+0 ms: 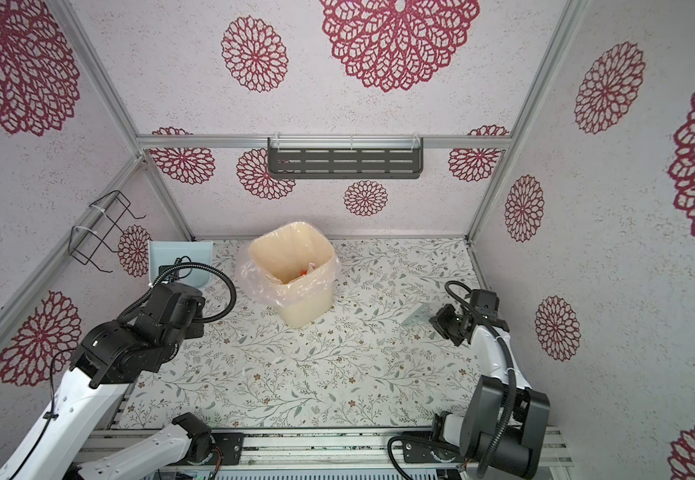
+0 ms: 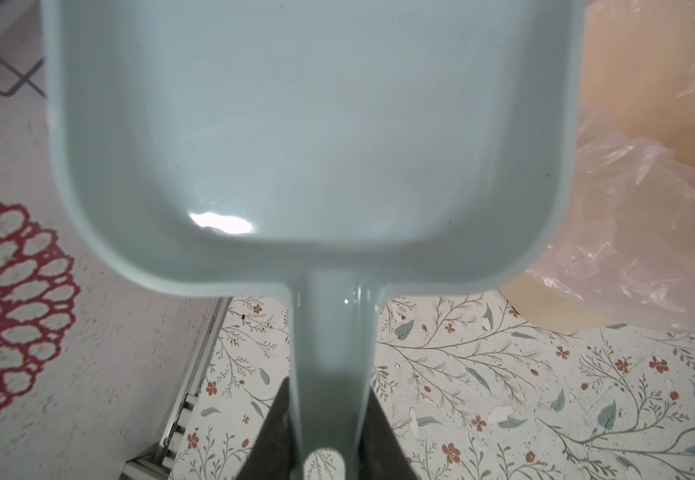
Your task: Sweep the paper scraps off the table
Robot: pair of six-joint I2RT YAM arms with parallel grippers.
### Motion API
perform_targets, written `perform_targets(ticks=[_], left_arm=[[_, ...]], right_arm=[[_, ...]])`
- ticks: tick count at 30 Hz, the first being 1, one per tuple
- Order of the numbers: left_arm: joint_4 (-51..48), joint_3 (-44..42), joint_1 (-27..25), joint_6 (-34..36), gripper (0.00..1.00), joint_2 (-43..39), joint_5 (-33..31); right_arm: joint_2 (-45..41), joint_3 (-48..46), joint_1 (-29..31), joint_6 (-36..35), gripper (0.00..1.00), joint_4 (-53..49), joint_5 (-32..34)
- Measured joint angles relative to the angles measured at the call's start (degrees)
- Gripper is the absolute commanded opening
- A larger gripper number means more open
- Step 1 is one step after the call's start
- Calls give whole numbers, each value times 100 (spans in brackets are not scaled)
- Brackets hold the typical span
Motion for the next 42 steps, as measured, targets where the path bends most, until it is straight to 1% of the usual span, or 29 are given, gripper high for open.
perform_targets(ticks=[1,3,4,6,10,14,17,22,25,28,33,38,39,42], left_arm=[[4,-101,50,-83,0,-66,26],[13,-308,140,-271,0,-201,92],[28,-413,170,-361,0,-267,127],[70,-640,216,-562,0,-376,236],[234,-1204,306,-1029,0,-562,529],[564,-1851,466,-1445,0,-662,925],[960,-2420,557,-1727,0,-634,1248],[1797,-3318,649,-2175,0,-321,1727],[2378,-3821,765,-2350,0,-164,2004],[2938,-4159,852,-2435,0,133,2251],[3783,-4492,1082,-2459,0,820,2682],[4291,-4631,1287,-2465,0,1338,3016],[4347,-4631,1300,-2463,2,1388,3067],[4459,-4629,1305,-2457,32,1438,3158]], right_arm=[[0,-52,0,-15,38,-101,76],[0,-146,0,-37,49,-328,234],[-2,-184,0,-50,53,-457,321],[-46,-225,0,-74,60,-664,483],[-365,-188,0,-105,68,-975,704],[-525,103,136,-186,71,-1189,809],[-549,417,422,-245,73,-1296,905],[-623,920,901,-407,76,-1456,1117],[-684,1104,1067,-516,77,-1515,1255],[-699,1202,1123,-621,77,-1569,1340],[-699,1257,1169,-723,78,-1615,1453],[-697,1272,1198,-837,82,-1617,1543],[-697,1276,1200,-866,82,-1611,1556],[-671,1287,1202,-964,85,-1589,1598]])
